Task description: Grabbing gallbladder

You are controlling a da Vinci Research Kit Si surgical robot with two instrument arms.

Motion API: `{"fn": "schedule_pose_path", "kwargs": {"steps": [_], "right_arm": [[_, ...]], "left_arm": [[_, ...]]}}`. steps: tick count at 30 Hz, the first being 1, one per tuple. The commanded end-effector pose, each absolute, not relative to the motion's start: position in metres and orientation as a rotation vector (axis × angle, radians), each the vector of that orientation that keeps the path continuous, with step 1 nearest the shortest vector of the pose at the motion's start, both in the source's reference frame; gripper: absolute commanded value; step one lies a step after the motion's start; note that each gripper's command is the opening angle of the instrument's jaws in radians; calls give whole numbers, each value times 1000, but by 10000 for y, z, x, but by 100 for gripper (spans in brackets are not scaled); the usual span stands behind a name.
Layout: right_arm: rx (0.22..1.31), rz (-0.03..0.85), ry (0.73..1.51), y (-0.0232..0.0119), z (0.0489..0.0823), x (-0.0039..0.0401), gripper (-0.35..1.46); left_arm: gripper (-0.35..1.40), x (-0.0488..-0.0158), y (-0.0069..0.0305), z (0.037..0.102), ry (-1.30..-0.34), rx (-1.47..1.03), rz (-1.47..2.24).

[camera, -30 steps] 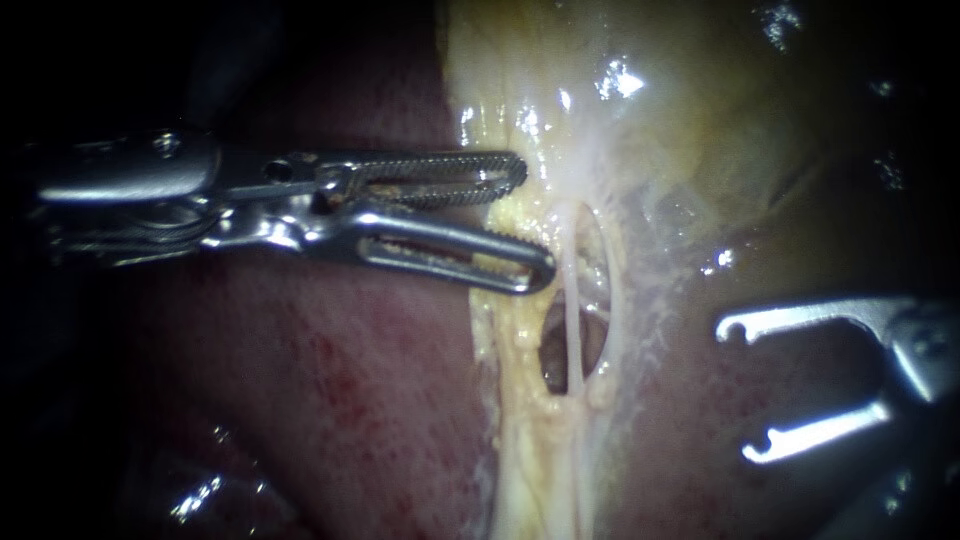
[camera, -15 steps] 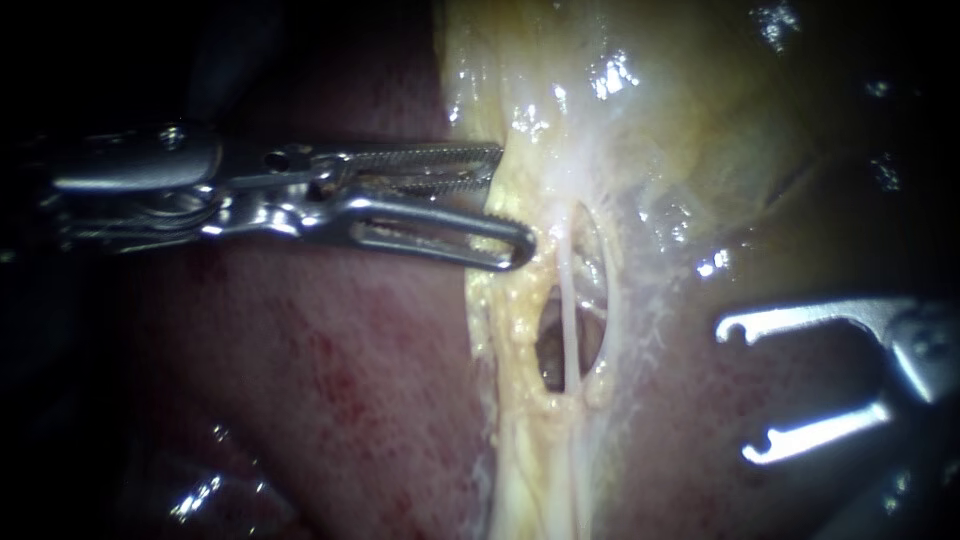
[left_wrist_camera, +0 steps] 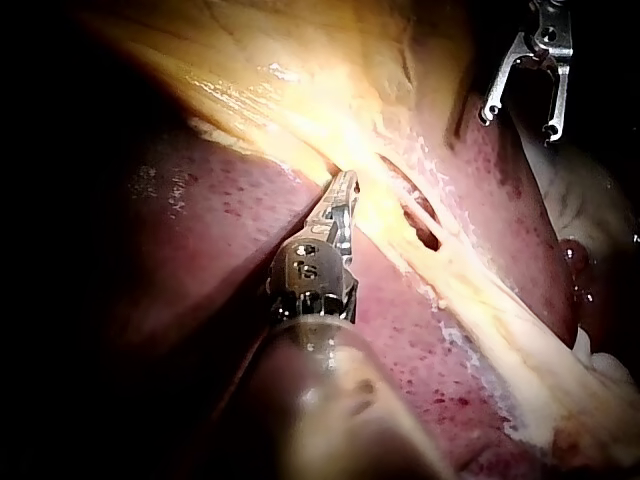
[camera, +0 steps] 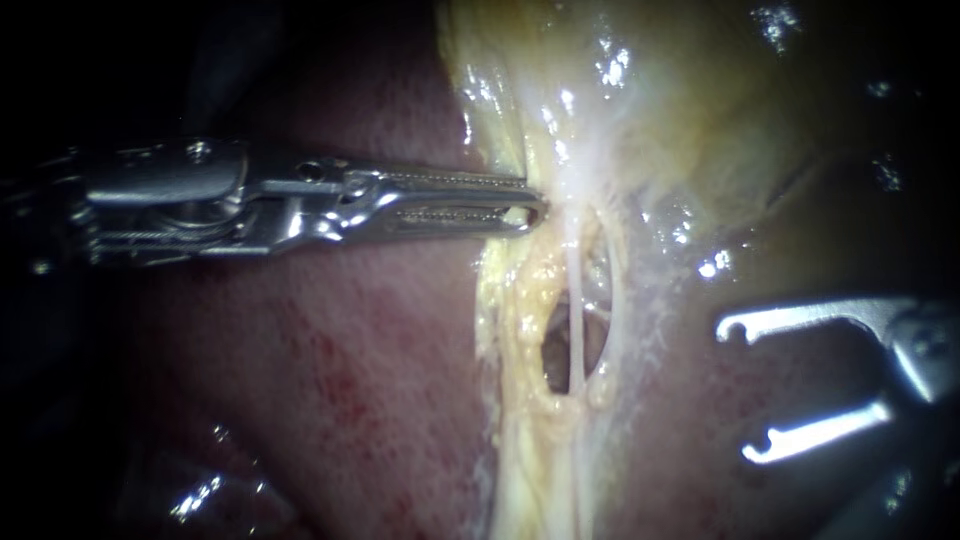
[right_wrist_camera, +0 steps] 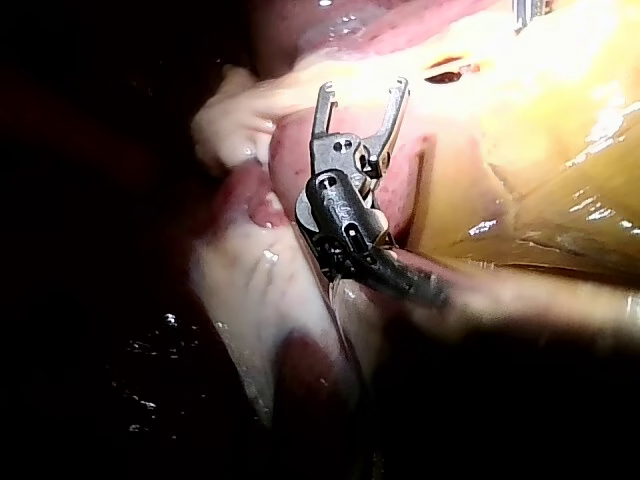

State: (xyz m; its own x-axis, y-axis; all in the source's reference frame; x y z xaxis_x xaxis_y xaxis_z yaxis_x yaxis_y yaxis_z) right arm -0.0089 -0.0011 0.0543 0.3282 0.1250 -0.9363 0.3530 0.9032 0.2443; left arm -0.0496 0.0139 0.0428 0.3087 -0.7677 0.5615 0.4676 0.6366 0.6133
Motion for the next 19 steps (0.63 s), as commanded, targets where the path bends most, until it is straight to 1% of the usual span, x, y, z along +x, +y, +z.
{"fn": "schedule_pose_path", "kwargs": {"steps": [1,19], "right_arm": [[448,-156,1239,-11,543,-89,56],[448,-156,1239,-11,543,-89,56]], "left_arm": [[-35,-496,139,427,-946,369,-841],[-35,-495,138,426,-947,372,-840]]}}
